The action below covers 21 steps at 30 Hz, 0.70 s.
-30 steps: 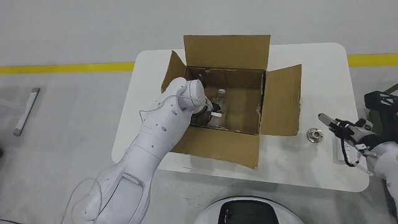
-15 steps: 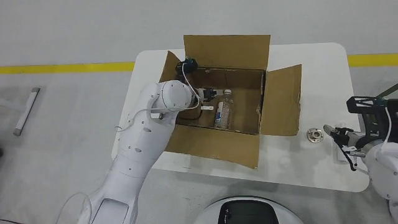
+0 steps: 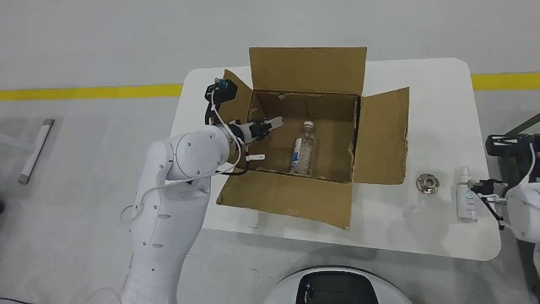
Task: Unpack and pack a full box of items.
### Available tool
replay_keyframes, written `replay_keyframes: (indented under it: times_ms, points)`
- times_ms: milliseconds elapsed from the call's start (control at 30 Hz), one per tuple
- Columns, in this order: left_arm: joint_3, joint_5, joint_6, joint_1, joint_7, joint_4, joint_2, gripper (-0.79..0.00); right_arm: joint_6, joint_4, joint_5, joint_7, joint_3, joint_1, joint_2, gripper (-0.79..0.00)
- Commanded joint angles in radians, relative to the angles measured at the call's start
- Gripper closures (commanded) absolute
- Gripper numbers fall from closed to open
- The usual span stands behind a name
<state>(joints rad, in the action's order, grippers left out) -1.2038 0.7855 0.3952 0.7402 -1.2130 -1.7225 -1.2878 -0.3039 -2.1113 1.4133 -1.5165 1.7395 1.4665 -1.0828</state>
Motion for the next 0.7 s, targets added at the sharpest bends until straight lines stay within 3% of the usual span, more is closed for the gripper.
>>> replay_keyframes:
  times_ms: [0,33,67,100,167,367,667]
  points:
    - [0.0,0.0,0.0,0.0,0.0,0.0,0.0,-0.785,0.009,0.023,0.012,-0.009,-0.016,-0.013,-0.002,-0.502]
    - [0.0,0.0,0.0,0.0,0.0,0.0,0.0,-0.785,0.016,0.038,0.022,-0.016,-0.027,-0.017,-0.004,-0.468]
    - [0.0,0.0,0.0,0.0,0.0,0.0,0.0,-0.785,0.02,0.051,0.03,-0.019,-0.038,-0.021,-0.005,-0.385]
    - [0.0,0.0,0.0,0.0,0.0,0.0,0.0,-0.785,0.02,0.062,0.037,-0.019,-0.049,-0.026,-0.007,-0.385]
    - [0.0,0.0,0.0,0.0,0.0,0.0,0.0,-0.785,0.02,0.083,0.051,-0.019,-0.061,-0.036,-0.01,-0.486]
    - [0.0,0.0,0.0,0.0,0.0,0.0,0.0,-0.785,0.02,0.111,0.056,-0.019,-0.076,-0.052,-0.021,-0.486]
    - [0.0,0.0,0.0,0.0,0.0,0.0,0.0,-0.785,0.019,0.114,0.012,-0.019,-0.089,-0.054,-0.036,-0.582]
